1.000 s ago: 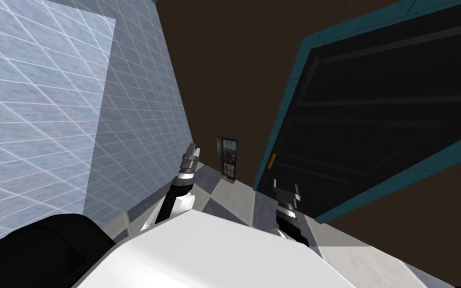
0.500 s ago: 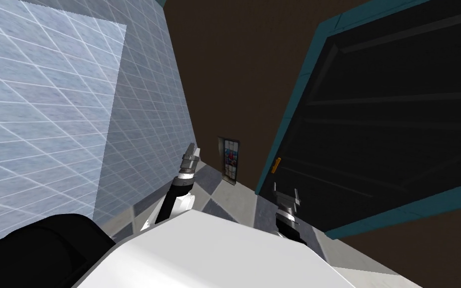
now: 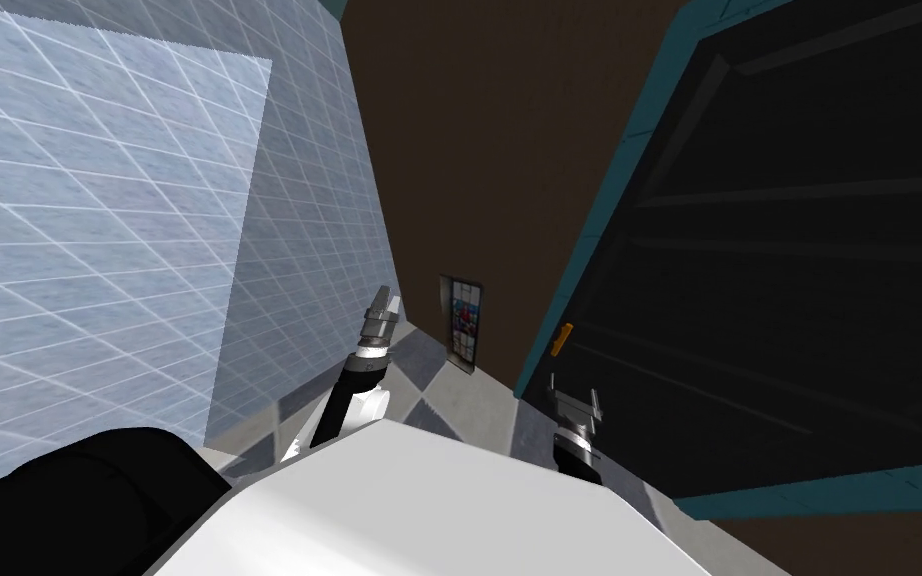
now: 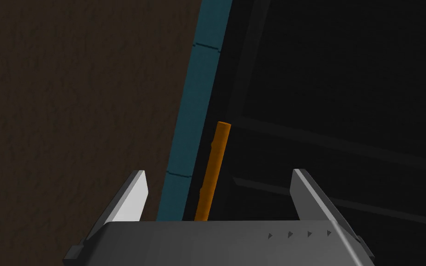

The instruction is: Pull the door open

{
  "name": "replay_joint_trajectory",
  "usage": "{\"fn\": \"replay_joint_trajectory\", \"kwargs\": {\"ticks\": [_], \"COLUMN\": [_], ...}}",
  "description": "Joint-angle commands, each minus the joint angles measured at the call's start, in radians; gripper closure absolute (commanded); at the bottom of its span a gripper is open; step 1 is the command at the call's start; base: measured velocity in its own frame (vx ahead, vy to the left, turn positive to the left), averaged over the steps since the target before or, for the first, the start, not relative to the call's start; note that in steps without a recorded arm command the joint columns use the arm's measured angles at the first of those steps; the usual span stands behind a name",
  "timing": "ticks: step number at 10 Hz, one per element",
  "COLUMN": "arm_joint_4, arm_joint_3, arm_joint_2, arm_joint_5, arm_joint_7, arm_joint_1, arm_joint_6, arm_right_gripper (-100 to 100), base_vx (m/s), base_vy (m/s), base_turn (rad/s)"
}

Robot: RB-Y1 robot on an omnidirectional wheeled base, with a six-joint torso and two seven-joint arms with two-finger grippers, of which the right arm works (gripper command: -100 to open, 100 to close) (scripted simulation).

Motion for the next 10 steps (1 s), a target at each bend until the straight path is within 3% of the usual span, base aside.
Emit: {"fn": "replay_joint_trajectory", "kwargs": {"ticks": [1, 10], "arm_joint_4": [0.029, 0.198], "arm_joint_3": [0.009, 0.053], "arm_joint_2": [-0.004, -0.038], "arm_joint_5": [-0.031, -0.201], "arm_joint_7": [-0.021, -0.144], "arm_joint_1": [-0.005, -0.032], "arm_joint_6": [-0.013, -0.081], "arm_right_gripper": [-100, -100], "base_vx": [0.084, 0.077], "base_vy": [-0.055, -0.065], "base_turn": [0.118, 0.112]}}
